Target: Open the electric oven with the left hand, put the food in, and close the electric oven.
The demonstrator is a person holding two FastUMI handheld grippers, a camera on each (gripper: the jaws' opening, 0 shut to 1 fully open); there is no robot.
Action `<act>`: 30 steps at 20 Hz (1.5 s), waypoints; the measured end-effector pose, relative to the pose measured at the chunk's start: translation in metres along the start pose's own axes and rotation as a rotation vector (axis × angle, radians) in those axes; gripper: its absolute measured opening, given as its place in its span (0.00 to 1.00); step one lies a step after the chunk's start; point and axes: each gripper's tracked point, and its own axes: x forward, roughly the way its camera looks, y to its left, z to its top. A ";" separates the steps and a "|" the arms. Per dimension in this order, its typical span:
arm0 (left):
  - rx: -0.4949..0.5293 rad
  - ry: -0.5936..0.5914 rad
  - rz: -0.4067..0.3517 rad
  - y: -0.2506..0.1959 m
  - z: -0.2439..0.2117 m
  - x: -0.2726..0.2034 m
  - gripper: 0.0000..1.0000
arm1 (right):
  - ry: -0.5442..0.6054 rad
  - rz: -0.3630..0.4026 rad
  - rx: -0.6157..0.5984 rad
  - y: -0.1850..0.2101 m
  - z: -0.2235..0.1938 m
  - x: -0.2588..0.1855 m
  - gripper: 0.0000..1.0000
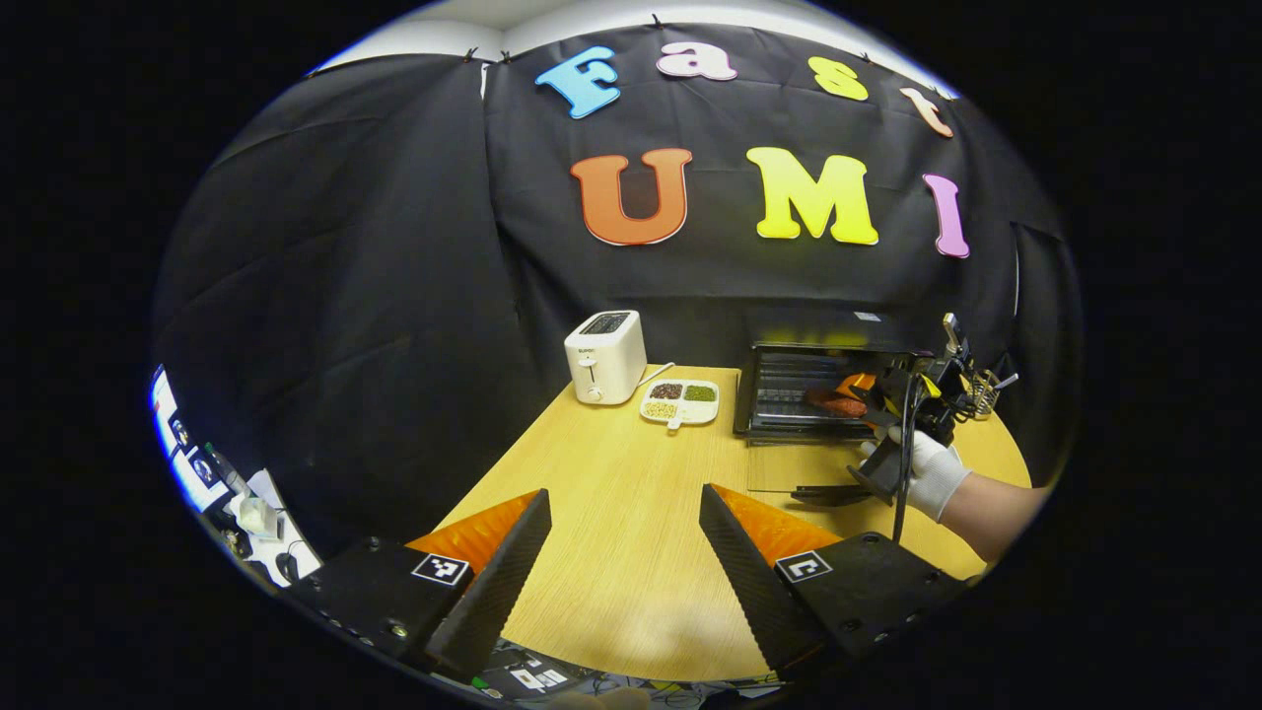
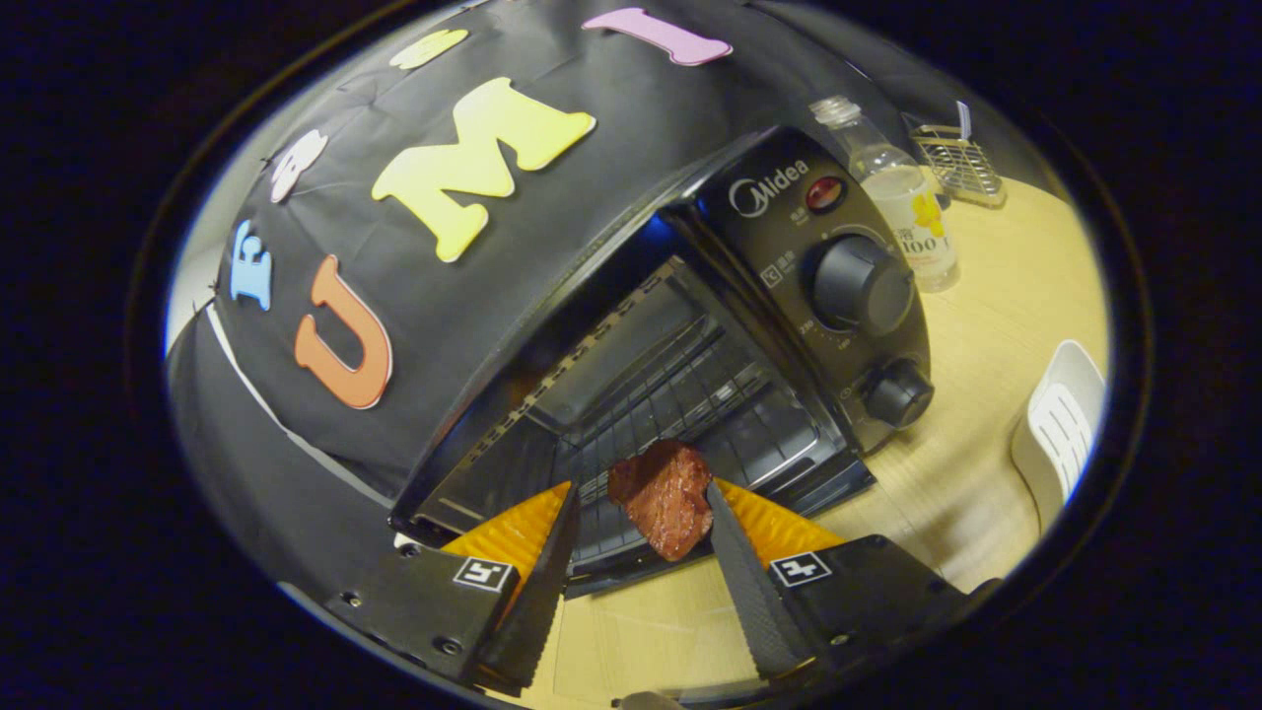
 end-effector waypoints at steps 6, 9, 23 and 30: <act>0.020 -0.021 -0.029 -0.003 0.000 -0.007 0.97 | -0.014 -0.021 -0.211 -0.008 0.004 -0.029 0.93; 0.016 -0.036 -0.043 -0.005 -0.002 -0.010 0.97 | 0.008 -0.030 -0.214 -0.010 0.006 -0.049 0.97; 0.042 -0.112 -0.234 -0.121 -0.002 0.023 0.97 | -0.154 0.011 -0.734 -0.005 0.146 -0.287 0.98; 0.080 0.021 -0.181 -0.193 -0.054 0.038 0.97 | -0.185 0.005 -0.808 -0.091 0.216 -0.380 0.98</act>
